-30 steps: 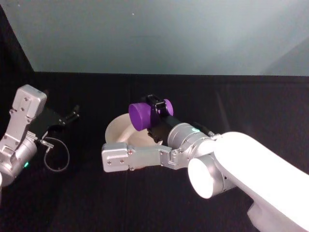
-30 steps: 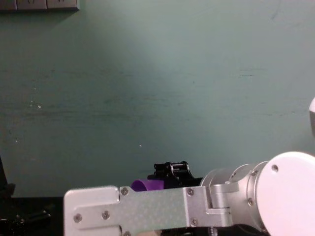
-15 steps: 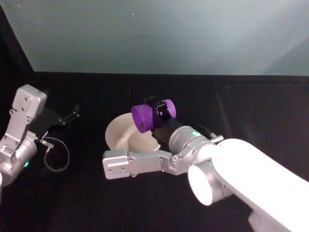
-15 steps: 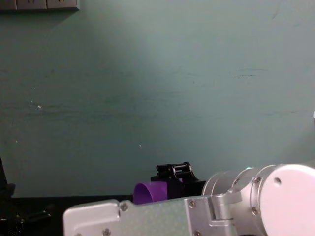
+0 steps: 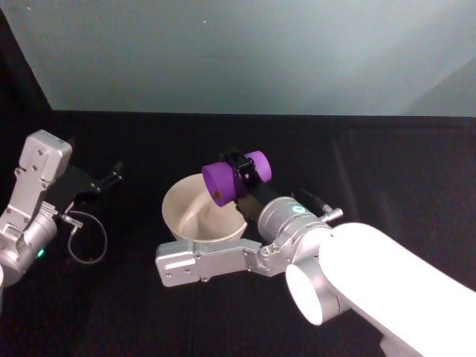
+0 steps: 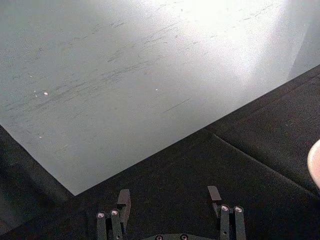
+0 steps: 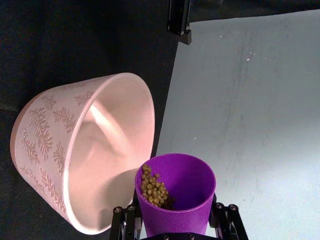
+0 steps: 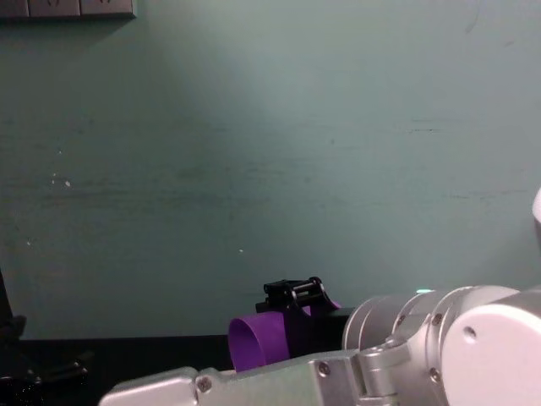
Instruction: Pick up the cup and pour the mung beans from the cup into the bowl.
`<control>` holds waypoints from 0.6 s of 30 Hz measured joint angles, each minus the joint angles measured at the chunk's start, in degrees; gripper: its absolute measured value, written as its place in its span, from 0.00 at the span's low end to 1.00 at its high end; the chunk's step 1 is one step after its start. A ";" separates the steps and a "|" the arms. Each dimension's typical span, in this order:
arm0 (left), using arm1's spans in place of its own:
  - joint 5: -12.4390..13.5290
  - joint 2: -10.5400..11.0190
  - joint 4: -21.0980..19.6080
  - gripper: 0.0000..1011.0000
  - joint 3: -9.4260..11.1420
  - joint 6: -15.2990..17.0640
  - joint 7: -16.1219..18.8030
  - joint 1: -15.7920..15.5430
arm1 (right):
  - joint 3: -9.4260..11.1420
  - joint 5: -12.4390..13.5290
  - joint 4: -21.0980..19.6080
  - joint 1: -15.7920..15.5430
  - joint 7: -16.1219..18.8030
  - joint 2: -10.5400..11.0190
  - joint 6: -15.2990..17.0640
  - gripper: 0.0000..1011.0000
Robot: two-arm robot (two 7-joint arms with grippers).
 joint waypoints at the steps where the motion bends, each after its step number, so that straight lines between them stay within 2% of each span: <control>1: 0.00 0.00 0.00 0.99 0.00 0.00 0.00 0.00 | -0.11 -0.61 -0.05 0.00 0.24 -0.03 -0.08 0.71; 6: 0.00 0.00 0.00 0.99 0.00 0.00 0.00 0.00 | -0.27 -2.30 -0.07 0.05 0.94 -0.23 -0.53 0.71; 18: 0.00 0.00 0.00 0.99 0.00 0.00 0.00 0.00 | 0.54 -4.37 -0.27 -0.65 1.76 -0.93 -1.37 0.71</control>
